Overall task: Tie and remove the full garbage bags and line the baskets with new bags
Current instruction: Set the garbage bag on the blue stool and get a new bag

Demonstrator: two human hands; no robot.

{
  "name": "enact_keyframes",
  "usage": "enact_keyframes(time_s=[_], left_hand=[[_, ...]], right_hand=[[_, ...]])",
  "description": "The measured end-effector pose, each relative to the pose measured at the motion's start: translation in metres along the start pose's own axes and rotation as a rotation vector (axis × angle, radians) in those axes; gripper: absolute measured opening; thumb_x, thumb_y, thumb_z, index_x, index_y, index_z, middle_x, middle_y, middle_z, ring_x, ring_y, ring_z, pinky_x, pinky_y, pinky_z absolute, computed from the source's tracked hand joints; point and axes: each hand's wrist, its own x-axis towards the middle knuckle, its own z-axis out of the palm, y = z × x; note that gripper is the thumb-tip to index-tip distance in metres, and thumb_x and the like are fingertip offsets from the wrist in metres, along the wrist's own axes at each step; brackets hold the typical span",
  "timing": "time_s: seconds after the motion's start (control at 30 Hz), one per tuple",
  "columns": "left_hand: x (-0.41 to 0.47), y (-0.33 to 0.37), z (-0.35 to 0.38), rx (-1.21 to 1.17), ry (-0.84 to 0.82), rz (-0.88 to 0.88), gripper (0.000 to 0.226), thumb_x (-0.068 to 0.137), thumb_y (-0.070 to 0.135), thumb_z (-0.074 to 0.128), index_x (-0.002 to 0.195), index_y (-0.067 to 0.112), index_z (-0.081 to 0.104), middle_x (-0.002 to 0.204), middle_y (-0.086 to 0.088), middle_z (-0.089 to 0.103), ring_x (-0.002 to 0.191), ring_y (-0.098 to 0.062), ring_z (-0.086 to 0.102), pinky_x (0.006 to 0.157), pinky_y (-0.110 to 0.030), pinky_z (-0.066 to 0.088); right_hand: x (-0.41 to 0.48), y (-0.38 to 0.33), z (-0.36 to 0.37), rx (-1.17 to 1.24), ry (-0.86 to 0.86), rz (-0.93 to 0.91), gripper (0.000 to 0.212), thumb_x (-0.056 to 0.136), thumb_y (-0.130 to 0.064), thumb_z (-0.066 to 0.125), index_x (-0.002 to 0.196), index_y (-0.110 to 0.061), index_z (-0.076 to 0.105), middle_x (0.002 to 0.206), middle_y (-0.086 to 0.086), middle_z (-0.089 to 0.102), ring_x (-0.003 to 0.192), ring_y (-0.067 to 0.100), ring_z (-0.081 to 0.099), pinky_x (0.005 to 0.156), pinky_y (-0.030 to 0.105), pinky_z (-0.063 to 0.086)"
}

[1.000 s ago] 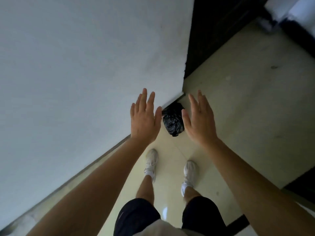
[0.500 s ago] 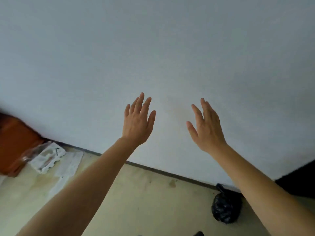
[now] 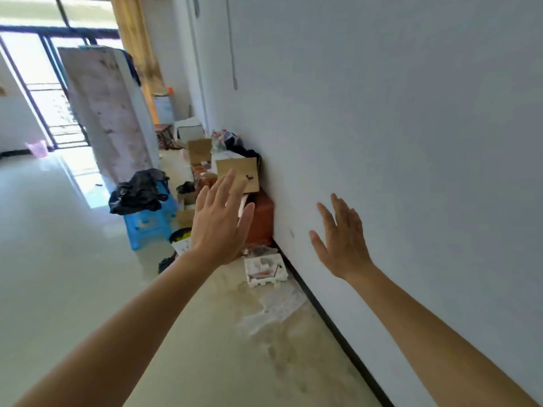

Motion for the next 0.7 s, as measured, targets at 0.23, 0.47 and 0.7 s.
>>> enact_keyframes(time_s=[0.23, 0.47, 0.7], left_hand=[[0.014, -0.190, 0.006, 0.074, 0.066, -0.291, 0.052, 0.101, 0.043, 0.033, 0.147, 0.018, 0.034, 0.159, -0.009, 0.029, 0.145, -0.029, 0.028, 0.116, -0.053, 0.026], [0.074, -0.367, 0.043, 0.197, -0.002, -0.359, 0.056, 0.100, 0.045, 0.031, 0.148, 0.016, 0.037, 0.158, -0.009, 0.030, 0.143, -0.030, 0.031, 0.116, -0.051, 0.027], [0.121, -0.550, 0.016, 0.368, -0.011, -0.473, 0.055, 0.100, 0.044, 0.032, 0.148, 0.018, 0.033, 0.160, -0.008, 0.027, 0.143, -0.030, 0.031, 0.115, -0.051, 0.026]], right_hand=[[0.133, -0.143, 0.121, 0.111, -0.061, -0.236, 0.060, 0.097, -0.044, 0.048, 0.148, -0.017, 0.033, 0.159, 0.014, 0.021, 0.146, 0.030, 0.019, 0.119, 0.052, 0.020], [0.282, -0.239, 0.260, 0.200, -0.098, -0.357, 0.058, 0.096, -0.040, 0.053, 0.146, -0.014, 0.041, 0.156, 0.016, 0.029, 0.144, 0.030, 0.021, 0.117, 0.053, 0.024], [0.446, -0.384, 0.360, 0.279, -0.202, -0.440, 0.061, 0.100, -0.044, 0.041, 0.152, -0.017, 0.027, 0.161, 0.013, 0.016, 0.149, 0.029, 0.014, 0.121, 0.049, 0.013]])
